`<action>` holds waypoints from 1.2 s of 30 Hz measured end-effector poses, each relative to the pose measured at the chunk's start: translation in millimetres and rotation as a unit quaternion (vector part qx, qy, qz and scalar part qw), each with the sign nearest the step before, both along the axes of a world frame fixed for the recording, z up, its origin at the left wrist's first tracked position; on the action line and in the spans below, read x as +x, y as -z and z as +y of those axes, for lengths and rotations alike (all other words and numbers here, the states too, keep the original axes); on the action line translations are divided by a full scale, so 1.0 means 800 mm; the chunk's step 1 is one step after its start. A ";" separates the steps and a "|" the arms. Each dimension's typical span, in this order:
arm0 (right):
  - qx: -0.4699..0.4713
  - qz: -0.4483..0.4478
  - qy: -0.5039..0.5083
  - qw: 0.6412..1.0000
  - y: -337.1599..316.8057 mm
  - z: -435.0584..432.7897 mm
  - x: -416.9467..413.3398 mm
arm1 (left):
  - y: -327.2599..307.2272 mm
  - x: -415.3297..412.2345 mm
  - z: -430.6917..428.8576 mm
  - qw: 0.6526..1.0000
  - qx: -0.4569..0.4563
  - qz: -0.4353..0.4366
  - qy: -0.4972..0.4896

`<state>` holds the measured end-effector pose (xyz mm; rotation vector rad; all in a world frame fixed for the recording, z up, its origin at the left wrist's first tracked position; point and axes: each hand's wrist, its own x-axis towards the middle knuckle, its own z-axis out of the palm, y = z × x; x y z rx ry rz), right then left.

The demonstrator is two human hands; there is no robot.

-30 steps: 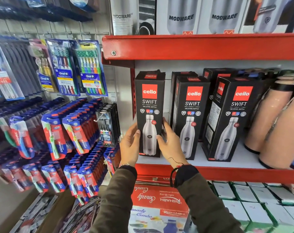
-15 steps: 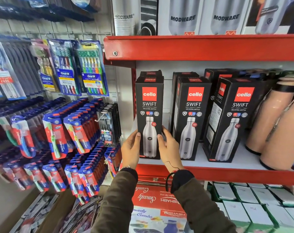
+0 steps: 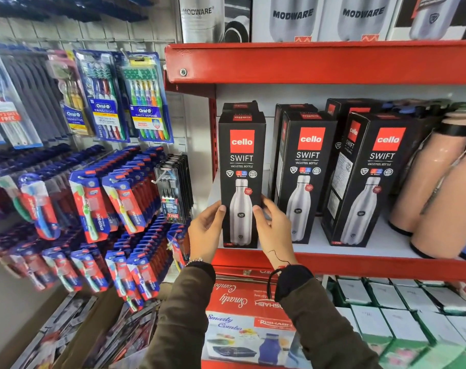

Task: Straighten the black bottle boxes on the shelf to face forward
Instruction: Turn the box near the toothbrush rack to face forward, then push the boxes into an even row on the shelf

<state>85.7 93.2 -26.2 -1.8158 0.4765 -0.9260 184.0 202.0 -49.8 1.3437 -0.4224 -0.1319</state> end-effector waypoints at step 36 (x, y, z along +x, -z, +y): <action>-0.031 -0.070 0.111 0.991 0.004 -0.094 -0.082 | -0.041 -0.137 -0.081 0.941 -0.001 -0.326 -0.090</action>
